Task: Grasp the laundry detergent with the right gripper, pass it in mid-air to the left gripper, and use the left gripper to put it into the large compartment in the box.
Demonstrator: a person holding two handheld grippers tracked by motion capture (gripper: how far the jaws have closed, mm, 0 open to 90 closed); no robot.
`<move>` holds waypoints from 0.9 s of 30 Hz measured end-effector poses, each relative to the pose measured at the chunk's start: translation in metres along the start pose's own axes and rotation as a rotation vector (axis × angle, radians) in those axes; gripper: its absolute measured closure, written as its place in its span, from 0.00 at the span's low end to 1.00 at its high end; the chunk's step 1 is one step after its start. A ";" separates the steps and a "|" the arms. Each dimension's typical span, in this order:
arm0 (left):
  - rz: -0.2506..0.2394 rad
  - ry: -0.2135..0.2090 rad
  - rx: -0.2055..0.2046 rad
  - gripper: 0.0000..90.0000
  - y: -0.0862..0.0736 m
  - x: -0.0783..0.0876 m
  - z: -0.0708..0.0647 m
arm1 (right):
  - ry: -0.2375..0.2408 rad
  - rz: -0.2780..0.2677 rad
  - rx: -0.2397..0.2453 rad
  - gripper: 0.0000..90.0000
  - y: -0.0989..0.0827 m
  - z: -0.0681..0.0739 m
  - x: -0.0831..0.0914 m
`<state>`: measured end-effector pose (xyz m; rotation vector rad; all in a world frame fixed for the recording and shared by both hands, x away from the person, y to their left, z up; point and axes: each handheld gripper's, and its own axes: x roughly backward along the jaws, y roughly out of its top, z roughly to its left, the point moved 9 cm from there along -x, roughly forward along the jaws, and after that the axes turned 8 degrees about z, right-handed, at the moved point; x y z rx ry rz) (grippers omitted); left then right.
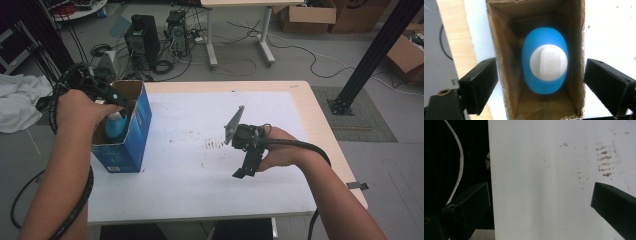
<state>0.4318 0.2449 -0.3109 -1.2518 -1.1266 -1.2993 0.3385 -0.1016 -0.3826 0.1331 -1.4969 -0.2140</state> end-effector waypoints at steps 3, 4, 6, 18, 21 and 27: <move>-0.003 -0.001 -0.018 0.10 0.000 0.006 -0.004 | -0.001 -0.001 -0.001 0.02 0.000 0.000 0.001; -0.005 0.003 -0.025 0.10 -0.001 0.008 -0.005 | -0.001 -0.002 -0.003 0.02 0.000 0.000 0.001; -0.012 0.010 -0.036 0.08 0.000 0.012 -0.008 | -0.002 -0.004 -0.002 0.02 0.000 0.000 0.001; -0.042 0.018 -0.140 0.00 0.004 0.029 -0.031 | 0.003 -0.003 -0.004 0.02 -0.002 0.000 0.000; -0.047 0.007 -0.181 0.00 0.004 0.032 -0.039 | 0.003 -0.003 -0.009 0.02 -0.004 0.000 0.001; -0.048 -0.034 -0.316 0.00 0.002 0.036 -0.057 | 0.002 0.001 -0.017 0.02 -0.007 0.000 0.003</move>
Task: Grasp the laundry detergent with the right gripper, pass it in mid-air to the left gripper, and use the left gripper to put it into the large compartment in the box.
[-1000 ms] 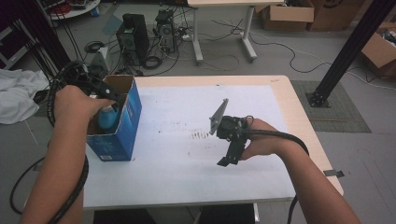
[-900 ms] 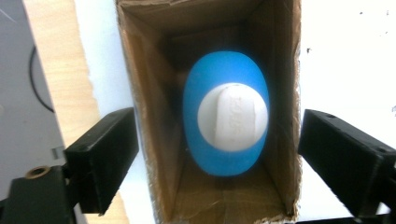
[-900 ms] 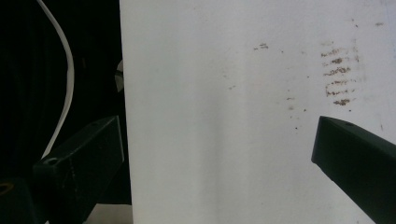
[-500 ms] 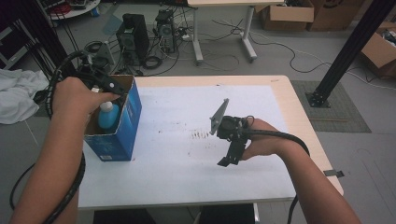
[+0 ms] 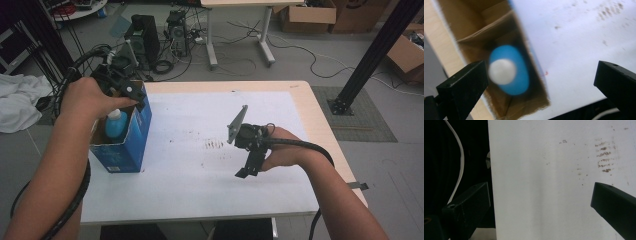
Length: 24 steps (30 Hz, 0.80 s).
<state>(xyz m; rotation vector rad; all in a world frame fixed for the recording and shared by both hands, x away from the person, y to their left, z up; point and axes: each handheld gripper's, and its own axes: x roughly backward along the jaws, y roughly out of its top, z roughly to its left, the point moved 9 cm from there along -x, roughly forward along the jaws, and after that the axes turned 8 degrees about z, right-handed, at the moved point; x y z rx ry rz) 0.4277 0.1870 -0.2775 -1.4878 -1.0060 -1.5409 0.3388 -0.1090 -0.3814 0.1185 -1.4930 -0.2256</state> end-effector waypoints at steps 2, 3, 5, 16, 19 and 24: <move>0.002 -0.023 -0.054 0.00 0.001 0.001 -0.007 | -0.001 0.003 -0.002 0.02 -0.001 0.000 0.001; 0.000 -0.036 -0.085 0.00 0.001 0.001 -0.012 | -0.002 0.006 -0.005 0.02 -0.002 0.000 0.001; 0.010 -0.050 -0.165 0.00 0.001 0.001 -0.022 | -0.003 0.010 -0.010 0.02 -0.003 -0.001 0.002; 0.045 -0.099 -0.582 0.00 -0.010 0.000 -0.086 | -0.025 0.049 -0.031 0.02 -0.006 -0.005 0.010; 0.064 -0.095 -0.698 0.00 -0.015 -0.004 -0.100 | -0.027 0.056 -0.035 0.02 -0.006 -0.003 0.014; 0.118 -0.053 -0.819 0.00 -0.021 -0.011 -0.115 | -0.033 0.064 -0.044 0.02 -0.009 -0.004 0.018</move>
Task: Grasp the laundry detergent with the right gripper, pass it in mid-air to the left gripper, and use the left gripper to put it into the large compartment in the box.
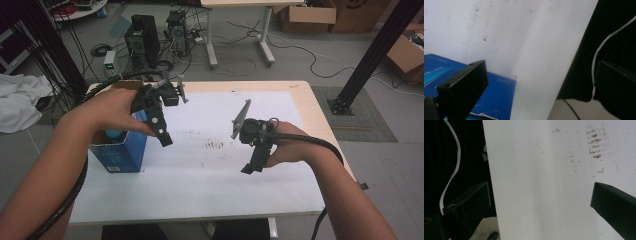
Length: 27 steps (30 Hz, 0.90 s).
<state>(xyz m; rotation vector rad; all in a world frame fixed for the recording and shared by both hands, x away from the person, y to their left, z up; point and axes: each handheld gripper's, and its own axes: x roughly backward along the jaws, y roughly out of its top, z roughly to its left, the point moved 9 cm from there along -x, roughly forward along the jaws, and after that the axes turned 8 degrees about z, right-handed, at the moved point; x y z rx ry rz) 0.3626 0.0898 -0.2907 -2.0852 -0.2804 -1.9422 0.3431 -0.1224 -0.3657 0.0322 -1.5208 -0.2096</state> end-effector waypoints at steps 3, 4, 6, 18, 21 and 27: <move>-0.009 -0.005 -0.068 0.00 0.007 -0.001 -0.007 | -0.003 0.004 -0.004 0.02 -0.002 -0.003 0.003; -0.006 -0.008 -0.081 0.00 0.009 -0.002 -0.009 | -0.003 0.010 -0.005 0.02 -0.003 -0.004 0.004; -0.001 -0.004 -0.100 0.00 0.011 -0.002 -0.010 | -0.007 0.007 -0.009 0.02 -0.004 -0.006 0.007; -0.005 -0.032 -0.154 0.00 0.021 -0.007 -0.010 | -0.001 0.013 -0.012 0.03 -0.006 -0.014 0.009; -0.006 -0.035 -0.155 0.00 0.023 -0.007 -0.010 | 0.000 0.015 -0.012 0.03 -0.008 -0.016 0.009; -0.013 -0.034 -0.167 0.00 0.026 -0.005 -0.010 | -0.003 0.017 -0.014 0.03 -0.009 -0.016 0.011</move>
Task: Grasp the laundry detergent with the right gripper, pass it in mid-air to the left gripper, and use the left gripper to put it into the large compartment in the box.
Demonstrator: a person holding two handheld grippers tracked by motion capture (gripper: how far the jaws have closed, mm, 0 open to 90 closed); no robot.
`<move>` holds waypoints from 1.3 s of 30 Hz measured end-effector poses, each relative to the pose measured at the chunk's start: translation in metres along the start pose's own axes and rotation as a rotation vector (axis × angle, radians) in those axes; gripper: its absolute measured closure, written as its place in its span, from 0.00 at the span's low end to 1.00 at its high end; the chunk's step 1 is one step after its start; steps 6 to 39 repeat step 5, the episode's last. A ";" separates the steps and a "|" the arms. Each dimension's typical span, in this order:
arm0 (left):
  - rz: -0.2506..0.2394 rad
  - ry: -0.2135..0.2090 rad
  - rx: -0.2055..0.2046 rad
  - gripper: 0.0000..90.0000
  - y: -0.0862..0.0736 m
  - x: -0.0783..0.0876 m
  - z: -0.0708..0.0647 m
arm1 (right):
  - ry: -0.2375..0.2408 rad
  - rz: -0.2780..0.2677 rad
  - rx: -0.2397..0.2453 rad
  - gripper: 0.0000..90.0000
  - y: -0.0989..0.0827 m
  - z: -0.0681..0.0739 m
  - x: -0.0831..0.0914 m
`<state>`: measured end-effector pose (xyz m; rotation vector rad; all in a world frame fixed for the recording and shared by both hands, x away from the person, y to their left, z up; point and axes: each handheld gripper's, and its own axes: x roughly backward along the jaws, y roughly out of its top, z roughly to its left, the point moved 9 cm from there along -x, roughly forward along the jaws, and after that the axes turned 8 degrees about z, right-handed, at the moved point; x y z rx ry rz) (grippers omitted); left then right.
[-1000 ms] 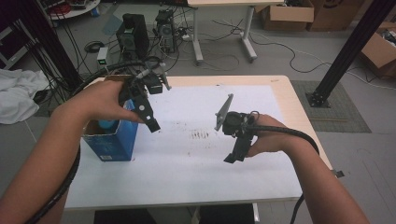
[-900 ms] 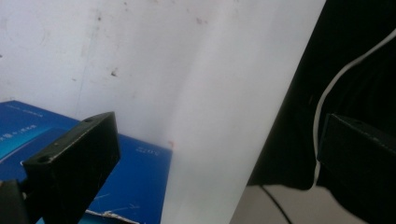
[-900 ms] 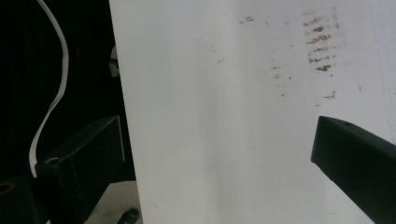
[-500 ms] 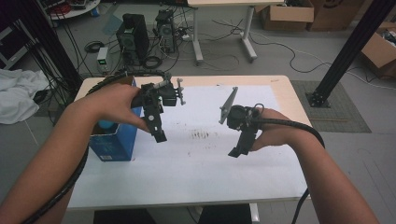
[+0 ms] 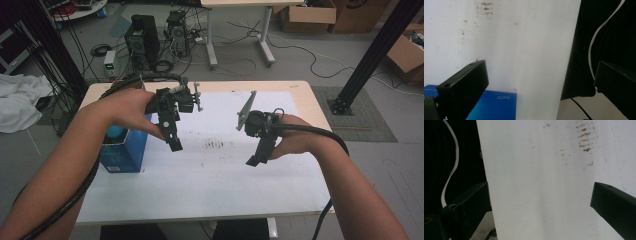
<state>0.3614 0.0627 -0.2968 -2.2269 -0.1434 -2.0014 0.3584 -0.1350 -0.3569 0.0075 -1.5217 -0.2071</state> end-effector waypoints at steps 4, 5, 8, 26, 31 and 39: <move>-0.002 -0.005 0.003 0.00 0.000 -0.001 -0.001 | -0.003 0.001 -0.003 0.03 -0.001 0.001 0.001; -0.003 -0.007 0.002 0.00 0.000 -0.002 -0.002 | -0.003 0.002 -0.001 0.03 -0.001 0.002 0.001; -0.003 -0.007 0.002 0.00 0.000 -0.002 -0.002 | -0.003 0.002 -0.001 0.03 -0.001 0.002 0.001; -0.003 -0.007 0.002 0.00 0.000 -0.002 -0.002 | -0.003 0.002 -0.001 0.03 -0.001 0.002 0.001; -0.003 -0.007 0.002 0.00 0.000 -0.002 -0.002 | -0.003 0.002 -0.001 0.03 -0.001 0.002 0.001; -0.003 -0.007 0.002 0.00 0.000 -0.002 -0.002 | -0.003 0.002 -0.001 0.03 -0.001 0.002 0.001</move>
